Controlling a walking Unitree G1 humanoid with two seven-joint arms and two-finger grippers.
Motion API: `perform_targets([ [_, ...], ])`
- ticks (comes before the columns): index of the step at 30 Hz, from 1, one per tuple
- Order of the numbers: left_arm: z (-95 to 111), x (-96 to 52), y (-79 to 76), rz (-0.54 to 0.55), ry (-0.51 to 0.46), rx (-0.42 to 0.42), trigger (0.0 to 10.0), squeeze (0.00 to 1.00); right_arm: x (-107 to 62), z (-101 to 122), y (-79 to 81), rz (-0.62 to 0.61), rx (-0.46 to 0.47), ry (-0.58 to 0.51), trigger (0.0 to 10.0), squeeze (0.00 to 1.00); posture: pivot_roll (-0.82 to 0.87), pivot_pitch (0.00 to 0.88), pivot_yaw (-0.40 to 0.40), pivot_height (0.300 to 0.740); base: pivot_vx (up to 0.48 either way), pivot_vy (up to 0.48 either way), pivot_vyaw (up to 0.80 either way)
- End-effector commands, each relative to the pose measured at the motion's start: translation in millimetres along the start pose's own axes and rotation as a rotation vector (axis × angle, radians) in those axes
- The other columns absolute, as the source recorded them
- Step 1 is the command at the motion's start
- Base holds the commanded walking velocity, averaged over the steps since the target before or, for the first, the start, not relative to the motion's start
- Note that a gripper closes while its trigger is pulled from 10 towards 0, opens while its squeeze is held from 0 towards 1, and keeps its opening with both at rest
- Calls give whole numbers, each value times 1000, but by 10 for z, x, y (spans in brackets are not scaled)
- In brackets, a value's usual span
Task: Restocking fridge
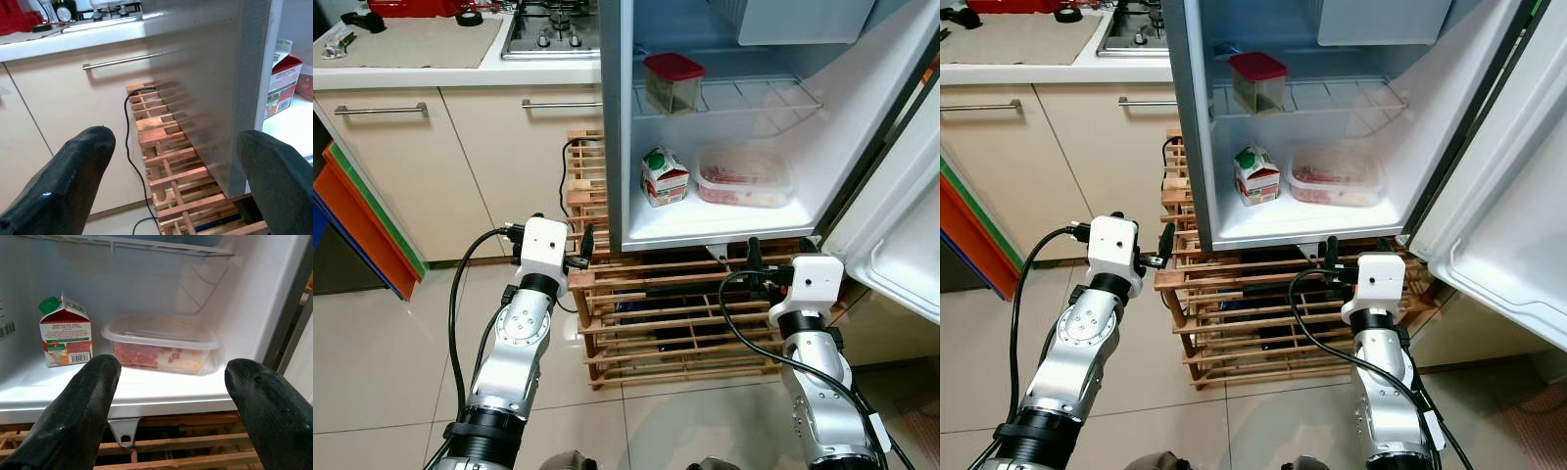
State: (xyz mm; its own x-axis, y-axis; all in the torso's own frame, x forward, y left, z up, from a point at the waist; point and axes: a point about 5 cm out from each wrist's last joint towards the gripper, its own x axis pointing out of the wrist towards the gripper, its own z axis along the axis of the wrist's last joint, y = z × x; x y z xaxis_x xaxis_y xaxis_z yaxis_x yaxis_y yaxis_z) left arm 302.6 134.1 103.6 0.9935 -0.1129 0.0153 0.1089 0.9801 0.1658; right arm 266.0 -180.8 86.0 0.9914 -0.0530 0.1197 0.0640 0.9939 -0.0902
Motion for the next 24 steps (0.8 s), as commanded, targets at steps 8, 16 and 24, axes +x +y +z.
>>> perform_targets([
  [8,22,46,-56,-10,-2,1,10000,0,2,-14,-15,7,-21,11,10000,0,45,19,12,740,0,0,0],
  [16,13,47,-68,-7,3,-18,10000,0,-6,-21,-23,10,-23,16,10000,0,42,23,11,740,0,0,0],
  [24,7,49,-68,1,9,-39,10000,0,-18,-38,-19,12,-22,23,10000,0,43,26,11,740,-67,0,0],
])
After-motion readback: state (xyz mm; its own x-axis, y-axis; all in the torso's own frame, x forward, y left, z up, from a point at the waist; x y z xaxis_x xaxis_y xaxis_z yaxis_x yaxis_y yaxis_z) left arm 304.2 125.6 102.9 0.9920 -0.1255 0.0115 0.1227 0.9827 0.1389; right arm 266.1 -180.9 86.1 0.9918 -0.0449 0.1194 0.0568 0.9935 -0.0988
